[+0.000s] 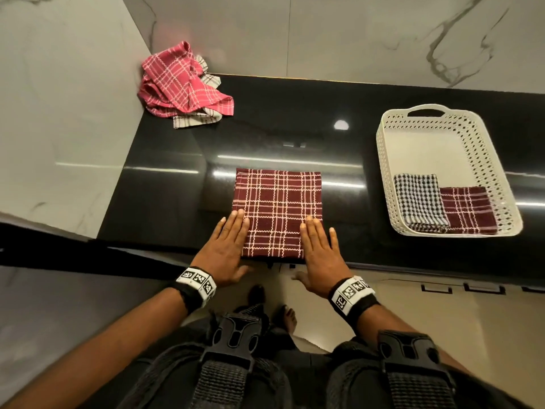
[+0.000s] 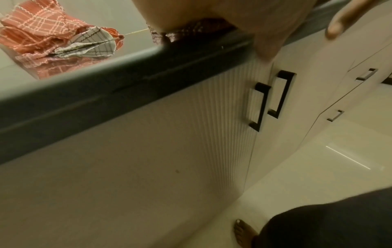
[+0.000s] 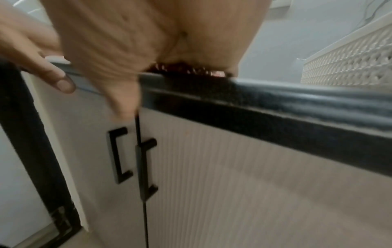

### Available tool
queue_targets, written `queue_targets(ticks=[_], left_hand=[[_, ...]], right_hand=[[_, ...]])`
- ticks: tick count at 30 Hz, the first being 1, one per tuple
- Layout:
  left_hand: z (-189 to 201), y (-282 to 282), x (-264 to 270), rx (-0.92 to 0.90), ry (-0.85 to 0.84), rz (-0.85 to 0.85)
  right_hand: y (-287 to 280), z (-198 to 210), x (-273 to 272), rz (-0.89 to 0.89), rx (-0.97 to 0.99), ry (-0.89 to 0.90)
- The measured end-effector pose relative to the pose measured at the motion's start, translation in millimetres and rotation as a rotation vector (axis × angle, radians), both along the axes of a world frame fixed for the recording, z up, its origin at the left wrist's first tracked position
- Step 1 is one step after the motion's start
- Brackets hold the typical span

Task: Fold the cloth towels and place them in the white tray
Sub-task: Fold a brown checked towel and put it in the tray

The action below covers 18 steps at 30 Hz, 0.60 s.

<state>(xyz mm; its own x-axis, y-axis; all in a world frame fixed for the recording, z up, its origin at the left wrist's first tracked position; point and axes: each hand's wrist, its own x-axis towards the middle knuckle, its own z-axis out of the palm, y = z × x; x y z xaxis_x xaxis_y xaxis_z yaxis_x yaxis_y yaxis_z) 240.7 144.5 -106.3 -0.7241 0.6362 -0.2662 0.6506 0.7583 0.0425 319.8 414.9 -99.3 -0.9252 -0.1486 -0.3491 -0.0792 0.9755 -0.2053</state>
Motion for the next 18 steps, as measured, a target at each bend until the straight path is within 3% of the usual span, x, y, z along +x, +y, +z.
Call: queue_targets(ticks=[3, 6, 10, 13, 18], left_hand=[[-2, -5, 13, 0.12, 0.011, 0.025], [1, -17, 19, 0.399, -0.077, 0.094], [32, -20, 11, 0.749, -0.26, 0.39], [44, -10, -2, 0.802, -0.244, 0.521], [40, 14, -32, 0.679, -0.171, 0.618]], right_hand=[[8, -9, 18, -0.009, -0.068, 0.175], [20, -6, 25, -0.044, -0.283, 0.256], [37, 12, 16, -0.329, -0.675, 0.188], [38, 25, -4, -0.572, -0.878, 0.143], [34, 27, -47, -0.677, -0.741, 0.224]])
